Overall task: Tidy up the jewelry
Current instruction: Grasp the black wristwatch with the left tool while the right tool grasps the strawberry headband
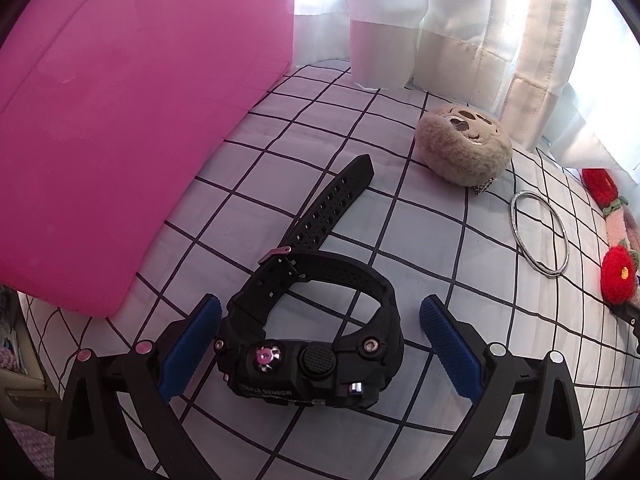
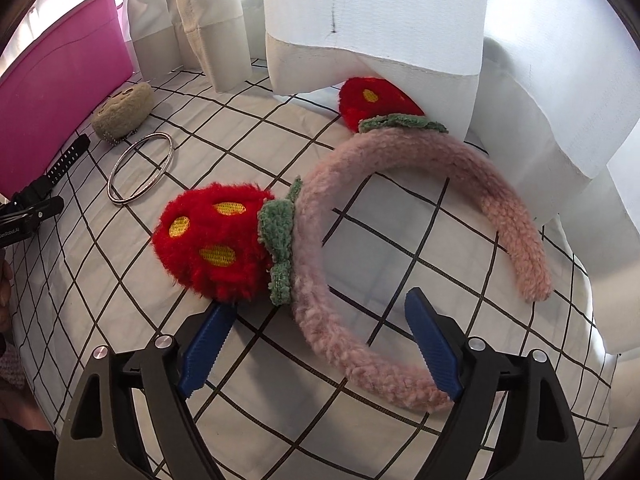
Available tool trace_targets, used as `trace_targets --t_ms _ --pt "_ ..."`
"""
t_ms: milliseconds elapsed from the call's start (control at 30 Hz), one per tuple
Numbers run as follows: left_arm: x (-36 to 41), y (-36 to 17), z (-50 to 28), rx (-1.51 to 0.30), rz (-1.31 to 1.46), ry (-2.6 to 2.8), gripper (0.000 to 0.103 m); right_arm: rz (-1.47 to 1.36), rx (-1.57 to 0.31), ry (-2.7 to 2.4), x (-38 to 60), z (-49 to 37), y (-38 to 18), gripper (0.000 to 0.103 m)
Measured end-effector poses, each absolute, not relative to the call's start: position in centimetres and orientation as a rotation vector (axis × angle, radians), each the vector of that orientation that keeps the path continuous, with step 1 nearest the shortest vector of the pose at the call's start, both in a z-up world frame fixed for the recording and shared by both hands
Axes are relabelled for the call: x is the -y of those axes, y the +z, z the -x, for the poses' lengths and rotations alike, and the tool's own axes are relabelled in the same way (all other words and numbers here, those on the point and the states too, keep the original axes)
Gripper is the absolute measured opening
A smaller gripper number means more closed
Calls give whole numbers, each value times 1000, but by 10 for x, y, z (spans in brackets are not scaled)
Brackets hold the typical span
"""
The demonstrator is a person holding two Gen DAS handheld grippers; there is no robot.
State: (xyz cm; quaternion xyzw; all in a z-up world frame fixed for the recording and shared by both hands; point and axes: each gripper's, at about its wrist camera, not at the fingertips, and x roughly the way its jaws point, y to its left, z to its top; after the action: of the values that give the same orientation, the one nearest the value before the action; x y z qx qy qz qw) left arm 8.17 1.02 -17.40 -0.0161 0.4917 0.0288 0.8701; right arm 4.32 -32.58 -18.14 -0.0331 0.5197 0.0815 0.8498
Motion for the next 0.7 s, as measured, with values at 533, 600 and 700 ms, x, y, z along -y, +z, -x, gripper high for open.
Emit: trace_targets --t_ms 533,600,700 --pt "-11 -162 -71 -1017 49 49 67 41 -1031 155 308 -14 -173 16" --pt "-12 -161 -70 -1018 53 42 67 27 -1025 169 303 -8 -171 11" --pt "-13 -159 -66 -1018 61 28 67 3 -1005 162 295 3 -167 9"
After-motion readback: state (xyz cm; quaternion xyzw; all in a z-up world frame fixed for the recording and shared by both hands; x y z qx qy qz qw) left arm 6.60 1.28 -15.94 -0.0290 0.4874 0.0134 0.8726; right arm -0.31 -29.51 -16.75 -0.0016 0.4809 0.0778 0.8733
